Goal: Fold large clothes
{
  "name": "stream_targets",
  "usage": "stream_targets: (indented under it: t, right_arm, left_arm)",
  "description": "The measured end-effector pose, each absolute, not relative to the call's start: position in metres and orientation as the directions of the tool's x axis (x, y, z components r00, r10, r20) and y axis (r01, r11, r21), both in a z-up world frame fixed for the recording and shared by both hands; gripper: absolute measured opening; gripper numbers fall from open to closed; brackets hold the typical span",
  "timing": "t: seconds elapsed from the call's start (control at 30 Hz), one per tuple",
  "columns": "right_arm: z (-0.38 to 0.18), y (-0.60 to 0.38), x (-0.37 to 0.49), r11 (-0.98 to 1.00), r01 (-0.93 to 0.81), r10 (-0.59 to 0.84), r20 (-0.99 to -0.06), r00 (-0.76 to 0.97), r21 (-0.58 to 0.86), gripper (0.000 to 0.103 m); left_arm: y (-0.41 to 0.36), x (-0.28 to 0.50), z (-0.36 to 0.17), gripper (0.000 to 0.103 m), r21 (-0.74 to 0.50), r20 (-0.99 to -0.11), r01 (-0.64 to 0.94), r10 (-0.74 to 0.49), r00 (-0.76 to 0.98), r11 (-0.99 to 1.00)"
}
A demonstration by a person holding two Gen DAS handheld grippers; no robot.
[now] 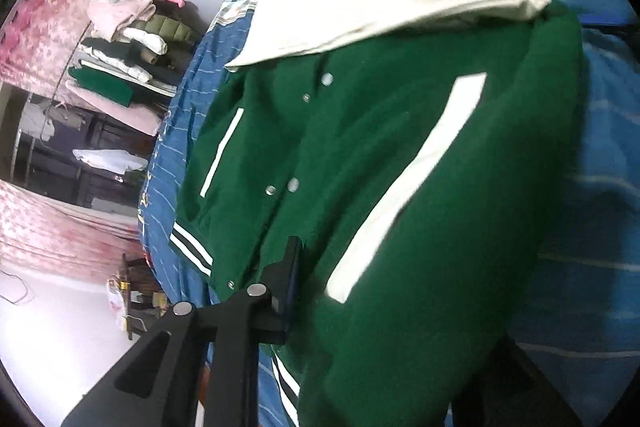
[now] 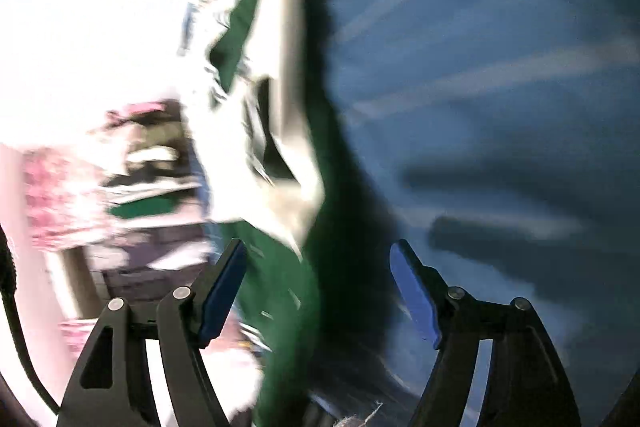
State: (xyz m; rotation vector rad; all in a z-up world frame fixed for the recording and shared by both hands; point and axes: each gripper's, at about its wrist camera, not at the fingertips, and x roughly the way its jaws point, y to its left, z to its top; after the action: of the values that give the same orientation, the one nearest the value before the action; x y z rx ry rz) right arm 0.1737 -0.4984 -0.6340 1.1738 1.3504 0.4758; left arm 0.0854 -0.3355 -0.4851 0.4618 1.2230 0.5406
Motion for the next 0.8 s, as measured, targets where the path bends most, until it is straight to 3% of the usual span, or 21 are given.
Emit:
stream_targets:
  t: [0.1,0.2,0.27,0.3,0.4,0.6,0.8]
  right_arm:
    - [-0.641,-0.48,0.213,0.33,0.336,0.877,-0.419,0.237,0.882,0.076]
    - [-0.653,-0.466,0.24,0.365,0.358,0.881,-0.443,0.167,0.86,0.075]
    - [-0.656,-0.449,0.252,0.429,0.383,0.855,-0.505,0.121,0.818,0.05]
    - [-0.652,-0.443,0.255,0.47,0.376,0.833,-0.542,0.108,0.798,0.033]
    - [-0.615,-0.439,0.26,0.539,0.378,0.775,-0.619,0.127,0.753,0.02]
    - [-0.505,-0.41,0.291,0.608,0.32,0.722,-0.673,0.16,0.727,0.016]
    - [-0.423,-0.295,0.341,0.733,0.174,0.653,-0.752,0.096,0.658,0.016]
  left_arm:
    - [-0.325,0.09,-0.478,0.022,0.58,-0.764,-0.143,0.597,0.245,0.802]
    - [-0.313,0.096,-0.475,0.022,0.574,-0.768,-0.135,0.589,0.252,0.807]
    - [-0.307,0.098,-0.473,0.021,0.552,-0.784,-0.139,0.569,0.248,0.822]
    - [-0.301,0.1,-0.47,0.021,0.529,-0.801,-0.14,0.547,0.244,0.837]
    - [-0.288,0.101,-0.456,0.021,0.461,-0.843,-0.152,0.485,0.232,0.874]
    - [-0.221,0.107,-0.406,0.021,0.319,-0.902,-0.215,0.365,0.228,0.923]
    - [-0.105,0.122,-0.391,0.021,0.257,-0.916,-0.358,0.345,0.206,0.898]
